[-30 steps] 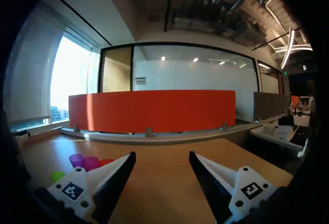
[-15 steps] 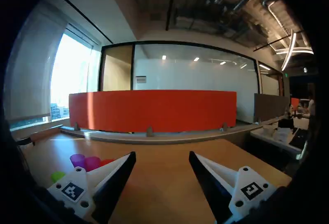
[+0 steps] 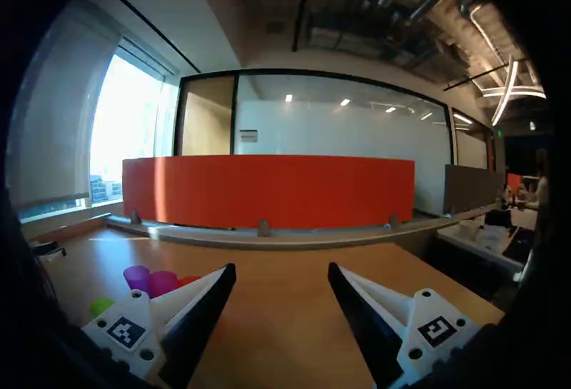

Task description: Pour water

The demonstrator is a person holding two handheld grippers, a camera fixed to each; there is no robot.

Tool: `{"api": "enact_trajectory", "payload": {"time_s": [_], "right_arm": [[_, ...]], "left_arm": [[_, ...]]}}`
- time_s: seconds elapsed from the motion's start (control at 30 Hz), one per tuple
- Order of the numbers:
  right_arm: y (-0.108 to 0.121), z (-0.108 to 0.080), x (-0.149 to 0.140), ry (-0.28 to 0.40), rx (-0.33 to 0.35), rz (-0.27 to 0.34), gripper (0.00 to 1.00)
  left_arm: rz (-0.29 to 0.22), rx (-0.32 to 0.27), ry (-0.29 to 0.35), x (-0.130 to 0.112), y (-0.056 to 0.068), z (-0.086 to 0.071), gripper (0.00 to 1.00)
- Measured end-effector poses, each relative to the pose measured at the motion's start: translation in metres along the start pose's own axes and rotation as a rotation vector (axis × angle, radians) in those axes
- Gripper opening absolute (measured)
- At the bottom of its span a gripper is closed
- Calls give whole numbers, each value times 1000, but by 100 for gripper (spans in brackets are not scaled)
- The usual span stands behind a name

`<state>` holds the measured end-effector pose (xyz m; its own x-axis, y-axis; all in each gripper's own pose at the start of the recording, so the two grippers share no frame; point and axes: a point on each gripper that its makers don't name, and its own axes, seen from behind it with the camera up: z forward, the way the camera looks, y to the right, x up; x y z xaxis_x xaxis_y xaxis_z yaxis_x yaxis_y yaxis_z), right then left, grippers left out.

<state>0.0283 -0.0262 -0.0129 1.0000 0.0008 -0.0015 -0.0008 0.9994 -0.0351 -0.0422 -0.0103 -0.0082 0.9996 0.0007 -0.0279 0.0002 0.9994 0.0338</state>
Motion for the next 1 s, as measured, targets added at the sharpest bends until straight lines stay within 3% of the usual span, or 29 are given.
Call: {"api": "enact_trajectory", "payload": {"time_s": [0.27, 1.0], "right_arm": [[3, -1, 4, 5, -1, 9, 100], [1, -1, 0, -2, 6, 6, 100]], "left_arm": [[36, -3, -19, -6, 5, 2, 88], [39, 4, -24, -8, 4, 3, 88]]}}
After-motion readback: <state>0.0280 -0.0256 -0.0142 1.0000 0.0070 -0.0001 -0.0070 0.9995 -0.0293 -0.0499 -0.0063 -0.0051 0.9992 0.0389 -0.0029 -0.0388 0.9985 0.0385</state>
